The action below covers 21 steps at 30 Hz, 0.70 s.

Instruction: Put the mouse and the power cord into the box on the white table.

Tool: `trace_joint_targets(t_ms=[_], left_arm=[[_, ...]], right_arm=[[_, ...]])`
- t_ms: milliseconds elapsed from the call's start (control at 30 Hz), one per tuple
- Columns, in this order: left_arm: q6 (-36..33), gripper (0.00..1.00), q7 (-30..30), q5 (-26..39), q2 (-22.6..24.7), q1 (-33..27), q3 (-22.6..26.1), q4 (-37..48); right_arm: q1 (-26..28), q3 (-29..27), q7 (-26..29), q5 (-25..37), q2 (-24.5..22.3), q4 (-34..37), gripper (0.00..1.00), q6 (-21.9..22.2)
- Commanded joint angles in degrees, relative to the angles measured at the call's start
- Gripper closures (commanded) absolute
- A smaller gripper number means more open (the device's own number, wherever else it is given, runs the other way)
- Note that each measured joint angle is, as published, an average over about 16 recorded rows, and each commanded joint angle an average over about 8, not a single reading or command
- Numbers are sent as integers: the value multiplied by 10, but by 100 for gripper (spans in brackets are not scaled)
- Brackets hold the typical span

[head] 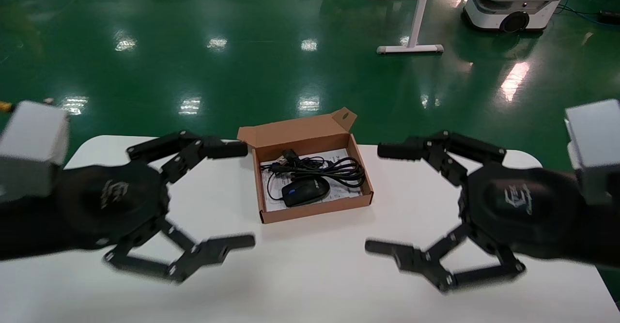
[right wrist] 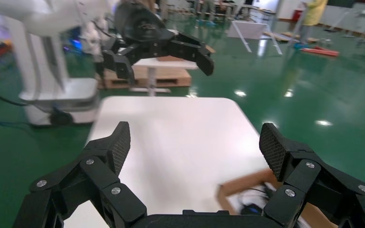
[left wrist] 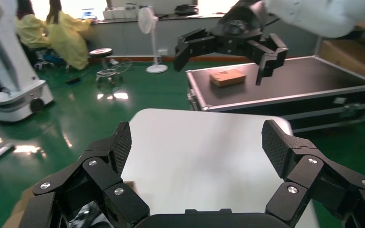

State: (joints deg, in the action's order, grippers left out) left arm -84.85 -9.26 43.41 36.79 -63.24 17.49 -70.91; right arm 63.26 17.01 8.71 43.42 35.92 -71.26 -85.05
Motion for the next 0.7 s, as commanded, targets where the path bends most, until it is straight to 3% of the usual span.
trace_joint_targets(t_ms=[33, 700], left_arm=[[-7, 0, -11, -12, -14, 13, -12, -21], [-11, 0, -17, -20, -22, 21, -18, -32]], right_arm=[[-13, -8, 16, -12, -7, -18, 0, -5], [-21, -12, 23, -20, -11, -28, 0, -8]])
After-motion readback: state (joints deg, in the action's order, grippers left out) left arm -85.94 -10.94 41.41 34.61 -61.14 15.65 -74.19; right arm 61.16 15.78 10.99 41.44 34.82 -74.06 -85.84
